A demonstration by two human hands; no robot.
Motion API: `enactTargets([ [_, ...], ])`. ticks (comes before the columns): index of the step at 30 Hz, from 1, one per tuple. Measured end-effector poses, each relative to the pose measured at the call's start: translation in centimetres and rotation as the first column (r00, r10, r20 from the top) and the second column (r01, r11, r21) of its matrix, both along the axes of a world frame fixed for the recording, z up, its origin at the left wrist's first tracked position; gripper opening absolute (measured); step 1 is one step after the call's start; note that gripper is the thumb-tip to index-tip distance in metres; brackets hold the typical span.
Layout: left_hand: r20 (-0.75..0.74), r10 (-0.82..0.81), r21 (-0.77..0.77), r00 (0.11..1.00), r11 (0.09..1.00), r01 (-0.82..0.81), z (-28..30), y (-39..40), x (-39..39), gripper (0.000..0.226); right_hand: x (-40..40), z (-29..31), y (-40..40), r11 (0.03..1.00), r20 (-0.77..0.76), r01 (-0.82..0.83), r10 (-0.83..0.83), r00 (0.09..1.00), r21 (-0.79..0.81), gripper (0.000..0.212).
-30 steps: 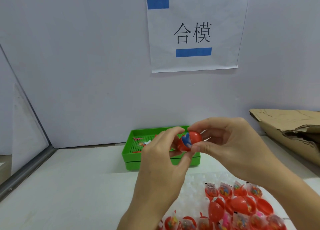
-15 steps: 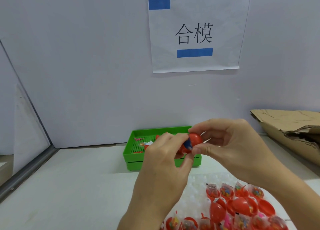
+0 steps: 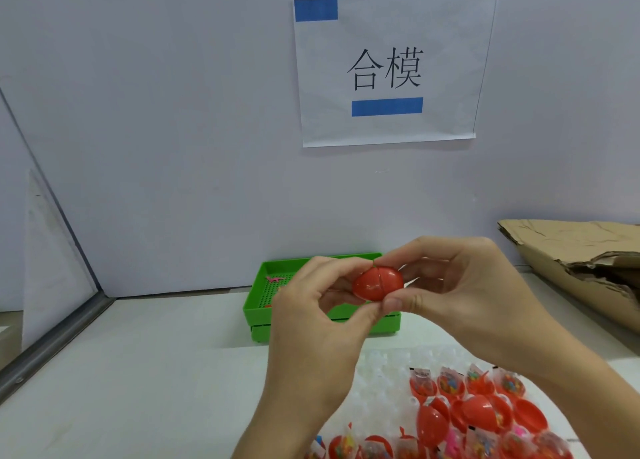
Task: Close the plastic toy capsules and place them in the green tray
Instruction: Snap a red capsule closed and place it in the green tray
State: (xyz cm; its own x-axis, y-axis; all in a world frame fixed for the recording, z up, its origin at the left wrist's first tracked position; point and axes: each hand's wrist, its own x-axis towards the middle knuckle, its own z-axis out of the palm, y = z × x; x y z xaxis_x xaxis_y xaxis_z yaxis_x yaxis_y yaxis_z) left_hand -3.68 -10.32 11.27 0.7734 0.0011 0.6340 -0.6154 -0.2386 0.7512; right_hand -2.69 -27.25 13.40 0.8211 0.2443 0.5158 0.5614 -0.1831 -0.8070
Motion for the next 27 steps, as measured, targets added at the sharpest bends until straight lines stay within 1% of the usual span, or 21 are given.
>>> enactTargets([
  [4, -0.048, -0.114, -0.05, 0.992, 0.992, 0.112, 0.12, 0.4, -0.05, 0.033, 0.09, -0.02, -0.17, 1.0, 0.001, -0.012, 0.012, 1.0, 0.011, 0.035],
  [7, -0.069, -0.175, -0.083, 0.982, 0.982, 0.17, 0.27, 0.57, -0.05, 0.031, 0.2, -0.06, -0.14, 0.997, -0.015, -0.041, 0.042, 0.999, 0.063, 0.038],
  [9, -0.076, -0.205, -0.099, 0.976, 0.975, 0.197, 0.37, 0.5, -0.16, 0.028, 0.21, -0.07, -0.11, 0.994, -0.022, -0.056, 0.058, 0.998, 0.093, 0.035],
  [11, -0.077, -0.209, -0.123, 0.975, 0.972, 0.199, 0.46, 0.47, -0.3, 0.026, 0.07, 0.02, -0.1, 0.993, -0.026, -0.064, 0.067, 0.997, 0.101, 0.031],
  [15, -0.076, -0.197, -0.122, 0.978, 0.975, 0.187, 0.56, 0.58, -0.33, 0.028, -0.33, 0.26, -0.03, 0.988, -0.04, -0.097, 0.102, 0.994, 0.117, 0.03],
  [21, -0.096, -0.183, -0.13, 0.978, 0.977, 0.17, 0.53, 0.64, -0.3, 0.038, -0.26, 0.17, 0.44, 0.992, -0.015, -0.035, 0.037, 0.999, 0.117, 0.026],
  [23, -0.099, -0.19, -0.129, 0.977, 0.976, 0.176, 0.55, 0.66, -0.28, 0.038, -0.26, 0.09, 0.49, 0.991, -0.014, -0.012, 0.014, 1.0, 0.135, 0.018],
  [27, -0.101, -0.179, -0.128, 0.979, 0.978, 0.166, 0.68, 0.62, -0.37, 0.036, -0.32, 0.01, 0.51, 0.989, -0.026, -0.001, 0.005, 1.0, 0.146, 0.02],
])
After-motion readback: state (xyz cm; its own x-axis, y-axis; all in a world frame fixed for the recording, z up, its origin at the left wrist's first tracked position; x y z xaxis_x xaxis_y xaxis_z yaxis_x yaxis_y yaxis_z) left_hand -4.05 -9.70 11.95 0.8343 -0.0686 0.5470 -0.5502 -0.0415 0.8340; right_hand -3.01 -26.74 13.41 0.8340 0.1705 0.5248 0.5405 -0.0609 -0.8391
